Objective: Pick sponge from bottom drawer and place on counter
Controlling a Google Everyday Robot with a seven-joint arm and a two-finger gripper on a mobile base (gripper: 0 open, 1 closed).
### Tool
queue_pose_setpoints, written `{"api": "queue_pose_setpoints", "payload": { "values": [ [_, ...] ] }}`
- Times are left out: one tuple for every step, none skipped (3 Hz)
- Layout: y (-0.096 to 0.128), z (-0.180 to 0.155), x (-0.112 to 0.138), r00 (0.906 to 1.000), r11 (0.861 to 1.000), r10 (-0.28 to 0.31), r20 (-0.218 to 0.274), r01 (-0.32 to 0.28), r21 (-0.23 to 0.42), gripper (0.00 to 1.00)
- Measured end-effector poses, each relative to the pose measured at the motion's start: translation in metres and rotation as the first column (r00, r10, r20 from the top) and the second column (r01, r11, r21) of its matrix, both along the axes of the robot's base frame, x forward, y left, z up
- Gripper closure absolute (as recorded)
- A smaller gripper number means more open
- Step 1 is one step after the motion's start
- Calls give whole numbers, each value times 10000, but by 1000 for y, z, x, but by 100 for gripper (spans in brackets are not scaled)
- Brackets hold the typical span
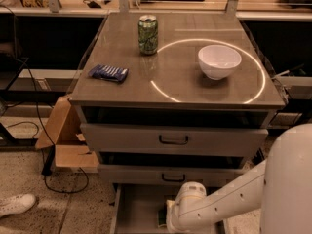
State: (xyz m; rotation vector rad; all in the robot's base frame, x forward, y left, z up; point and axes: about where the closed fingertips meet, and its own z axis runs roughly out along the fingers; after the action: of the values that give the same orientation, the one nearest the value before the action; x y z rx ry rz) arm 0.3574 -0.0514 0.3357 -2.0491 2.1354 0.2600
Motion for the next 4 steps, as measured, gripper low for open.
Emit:
{"api": "queue_pose_setpoints", "payload": {
  "values": [
    [5,-50,12,9972,9976,-679,-328,683,129,0],
    [5,-54,12,9966,9971,-731,-367,738,176,0],
    [2,-70,14,9935,9941,-1007,-522,1026,364,0],
    [-12,-92,37,9892,9895,-1429,-326,1435,173,0]
  ]
}}
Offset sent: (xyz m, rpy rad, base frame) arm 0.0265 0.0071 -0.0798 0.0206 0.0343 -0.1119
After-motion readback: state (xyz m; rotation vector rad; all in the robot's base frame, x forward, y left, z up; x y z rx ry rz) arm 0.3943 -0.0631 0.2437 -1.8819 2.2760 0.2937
